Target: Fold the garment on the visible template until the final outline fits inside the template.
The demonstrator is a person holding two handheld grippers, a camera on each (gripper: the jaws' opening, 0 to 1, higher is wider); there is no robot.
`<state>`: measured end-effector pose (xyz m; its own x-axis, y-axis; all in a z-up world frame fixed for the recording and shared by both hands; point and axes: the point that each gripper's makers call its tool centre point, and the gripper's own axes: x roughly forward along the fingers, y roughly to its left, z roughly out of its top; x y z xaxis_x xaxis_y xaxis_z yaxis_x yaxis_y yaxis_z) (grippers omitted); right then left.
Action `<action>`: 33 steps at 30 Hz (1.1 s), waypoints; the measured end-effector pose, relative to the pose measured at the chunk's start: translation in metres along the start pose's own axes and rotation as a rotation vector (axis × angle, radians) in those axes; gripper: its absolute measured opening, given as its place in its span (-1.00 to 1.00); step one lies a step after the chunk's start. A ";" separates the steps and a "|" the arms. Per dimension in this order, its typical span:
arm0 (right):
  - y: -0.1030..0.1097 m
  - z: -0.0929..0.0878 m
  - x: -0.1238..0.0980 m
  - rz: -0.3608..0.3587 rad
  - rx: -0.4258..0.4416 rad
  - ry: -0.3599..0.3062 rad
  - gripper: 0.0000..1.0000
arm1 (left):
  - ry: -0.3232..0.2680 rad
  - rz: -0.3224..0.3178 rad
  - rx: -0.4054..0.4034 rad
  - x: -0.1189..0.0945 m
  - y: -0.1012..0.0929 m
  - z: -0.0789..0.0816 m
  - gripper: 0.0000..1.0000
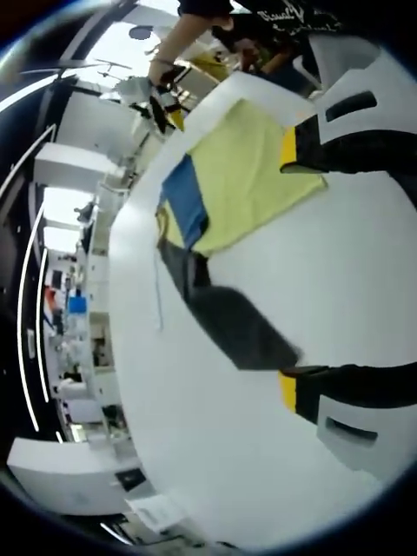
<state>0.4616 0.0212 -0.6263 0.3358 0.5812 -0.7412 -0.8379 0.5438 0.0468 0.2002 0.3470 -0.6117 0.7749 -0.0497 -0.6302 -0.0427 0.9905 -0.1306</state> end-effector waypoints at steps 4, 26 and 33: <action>0.007 -0.001 -0.009 -0.002 -0.024 -0.017 0.99 | 0.004 0.024 -0.044 0.007 0.013 -0.006 0.70; 0.026 -0.010 -0.031 -0.022 -0.070 -0.060 0.96 | -0.072 0.178 -0.461 0.051 0.083 -0.040 -0.07; 0.027 -0.010 -0.032 -0.026 -0.071 -0.066 0.96 | -0.066 0.230 -0.533 0.060 0.097 -0.050 -0.24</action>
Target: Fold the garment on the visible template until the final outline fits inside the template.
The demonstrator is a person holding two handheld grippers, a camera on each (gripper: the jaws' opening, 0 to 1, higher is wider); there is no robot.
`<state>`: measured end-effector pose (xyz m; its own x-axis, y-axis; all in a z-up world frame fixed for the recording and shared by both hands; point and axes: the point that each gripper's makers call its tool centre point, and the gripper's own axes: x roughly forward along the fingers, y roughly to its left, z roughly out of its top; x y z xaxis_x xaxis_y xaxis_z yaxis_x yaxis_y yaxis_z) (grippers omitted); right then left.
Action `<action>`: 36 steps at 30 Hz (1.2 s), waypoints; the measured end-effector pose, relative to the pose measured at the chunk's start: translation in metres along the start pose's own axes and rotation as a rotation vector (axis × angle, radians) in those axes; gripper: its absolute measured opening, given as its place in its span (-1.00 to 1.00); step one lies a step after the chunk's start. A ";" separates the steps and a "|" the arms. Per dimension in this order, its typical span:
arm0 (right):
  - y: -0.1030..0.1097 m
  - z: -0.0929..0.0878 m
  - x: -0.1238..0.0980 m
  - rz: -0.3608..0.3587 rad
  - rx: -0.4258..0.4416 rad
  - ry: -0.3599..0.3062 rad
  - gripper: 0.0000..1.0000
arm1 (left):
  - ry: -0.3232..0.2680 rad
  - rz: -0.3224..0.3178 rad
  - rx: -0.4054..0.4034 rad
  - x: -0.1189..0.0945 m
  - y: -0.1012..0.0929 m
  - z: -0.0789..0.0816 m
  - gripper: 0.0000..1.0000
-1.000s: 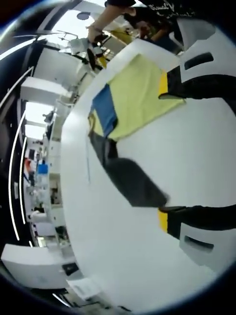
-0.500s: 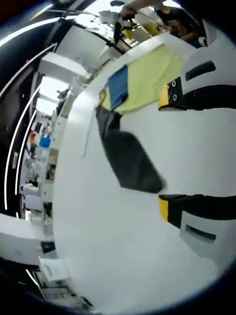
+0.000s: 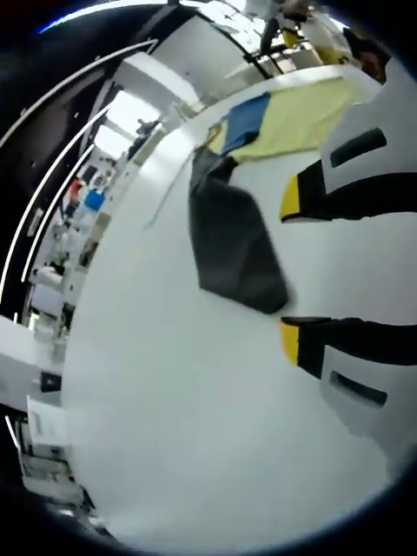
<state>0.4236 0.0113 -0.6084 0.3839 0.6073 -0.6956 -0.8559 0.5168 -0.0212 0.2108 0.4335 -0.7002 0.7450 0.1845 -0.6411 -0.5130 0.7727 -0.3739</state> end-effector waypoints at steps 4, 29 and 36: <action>-0.002 -0.005 0.000 -0.013 -0.005 0.008 0.94 | -0.007 0.027 -0.022 0.005 0.006 0.001 -0.36; -0.003 -0.021 -0.007 -0.056 0.016 0.024 0.84 | 0.000 0.137 0.124 0.022 0.026 0.020 -1.00; -0.001 -0.022 -0.005 -0.052 0.006 0.030 0.83 | -0.110 0.160 0.258 0.008 0.022 0.067 -1.00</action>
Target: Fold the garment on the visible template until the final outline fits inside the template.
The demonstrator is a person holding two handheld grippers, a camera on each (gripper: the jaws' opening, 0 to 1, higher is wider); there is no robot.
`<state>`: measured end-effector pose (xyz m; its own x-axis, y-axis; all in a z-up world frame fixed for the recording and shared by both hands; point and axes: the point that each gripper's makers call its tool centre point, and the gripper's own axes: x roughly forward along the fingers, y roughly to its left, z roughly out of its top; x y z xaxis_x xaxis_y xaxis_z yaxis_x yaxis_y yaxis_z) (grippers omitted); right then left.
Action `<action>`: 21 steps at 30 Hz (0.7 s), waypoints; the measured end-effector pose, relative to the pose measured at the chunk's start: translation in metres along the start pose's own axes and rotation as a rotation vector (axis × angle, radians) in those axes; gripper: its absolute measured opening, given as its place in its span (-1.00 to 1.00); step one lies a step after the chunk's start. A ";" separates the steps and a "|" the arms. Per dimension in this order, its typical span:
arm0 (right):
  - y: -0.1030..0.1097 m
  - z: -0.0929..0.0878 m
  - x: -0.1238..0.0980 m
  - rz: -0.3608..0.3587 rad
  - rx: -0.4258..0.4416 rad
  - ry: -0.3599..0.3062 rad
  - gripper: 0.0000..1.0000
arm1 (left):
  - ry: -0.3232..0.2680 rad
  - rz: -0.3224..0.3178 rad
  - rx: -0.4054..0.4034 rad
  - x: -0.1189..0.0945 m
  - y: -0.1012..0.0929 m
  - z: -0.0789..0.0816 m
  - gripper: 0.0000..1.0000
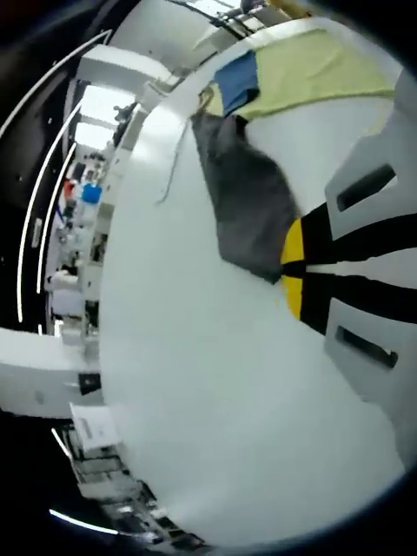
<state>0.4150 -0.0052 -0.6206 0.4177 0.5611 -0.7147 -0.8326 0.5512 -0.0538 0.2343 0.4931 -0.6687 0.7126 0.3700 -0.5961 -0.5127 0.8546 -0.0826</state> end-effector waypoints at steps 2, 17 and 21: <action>0.001 -0.001 0.001 0.004 -0.002 0.004 0.82 | -0.004 -0.004 -0.010 0.000 0.002 0.005 -1.00; 0.001 -0.005 -0.003 0.001 0.000 0.013 0.83 | 0.101 -0.015 -0.072 0.013 0.009 -0.030 -1.00; 0.002 -0.005 -0.004 0.002 0.002 0.012 0.83 | 0.115 -0.012 -0.049 0.018 0.011 -0.035 -1.00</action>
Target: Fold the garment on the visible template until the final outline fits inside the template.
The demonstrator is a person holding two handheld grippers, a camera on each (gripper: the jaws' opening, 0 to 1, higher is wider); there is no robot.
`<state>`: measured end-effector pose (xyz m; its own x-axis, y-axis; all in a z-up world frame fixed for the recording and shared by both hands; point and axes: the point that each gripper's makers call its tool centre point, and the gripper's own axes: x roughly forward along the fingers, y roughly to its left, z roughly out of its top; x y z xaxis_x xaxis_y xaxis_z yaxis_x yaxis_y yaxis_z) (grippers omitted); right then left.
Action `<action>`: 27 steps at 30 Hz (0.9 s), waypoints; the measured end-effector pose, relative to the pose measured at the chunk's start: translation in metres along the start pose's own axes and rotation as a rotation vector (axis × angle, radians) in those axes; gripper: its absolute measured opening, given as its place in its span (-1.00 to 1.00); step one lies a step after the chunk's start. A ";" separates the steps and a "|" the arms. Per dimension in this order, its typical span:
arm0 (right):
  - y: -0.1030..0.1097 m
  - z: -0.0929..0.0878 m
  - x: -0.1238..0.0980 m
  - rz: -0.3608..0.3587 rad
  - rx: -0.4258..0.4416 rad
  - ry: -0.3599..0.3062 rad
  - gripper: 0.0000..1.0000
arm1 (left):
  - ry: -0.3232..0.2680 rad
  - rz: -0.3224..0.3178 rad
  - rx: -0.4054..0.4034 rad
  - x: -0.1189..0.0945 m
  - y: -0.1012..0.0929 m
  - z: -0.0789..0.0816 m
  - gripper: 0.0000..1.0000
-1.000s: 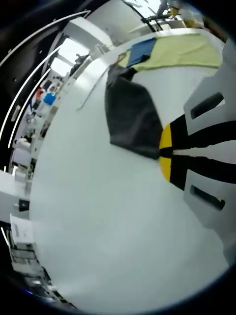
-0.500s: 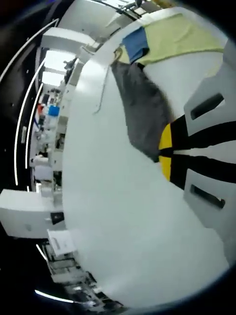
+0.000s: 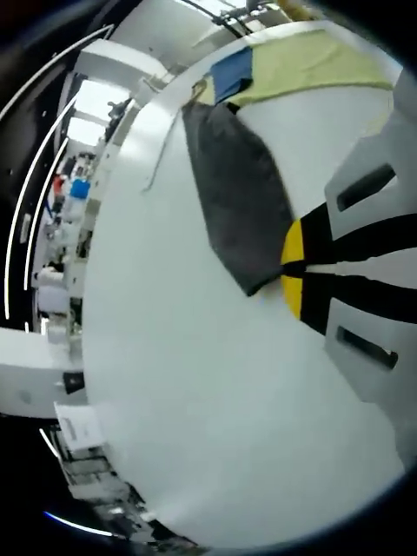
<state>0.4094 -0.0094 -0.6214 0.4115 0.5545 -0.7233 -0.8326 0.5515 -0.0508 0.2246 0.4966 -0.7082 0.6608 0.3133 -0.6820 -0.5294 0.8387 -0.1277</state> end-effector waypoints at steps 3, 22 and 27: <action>0.000 0.000 -0.001 -0.001 0.002 -0.001 0.83 | 0.013 0.005 -0.006 0.004 0.003 0.000 -1.00; -0.001 -0.003 -0.008 -0.001 0.032 -0.005 0.89 | 0.018 0.026 -0.002 0.020 0.014 0.008 -1.00; 0.001 -0.003 -0.010 0.003 0.029 -0.006 0.95 | 0.015 0.026 0.008 0.017 0.012 0.011 -1.00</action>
<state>0.4031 -0.0163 -0.6165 0.4109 0.5601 -0.7193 -0.8230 0.5674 -0.0283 0.2354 0.5170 -0.7131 0.6390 0.3282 -0.6957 -0.5417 0.8341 -0.1041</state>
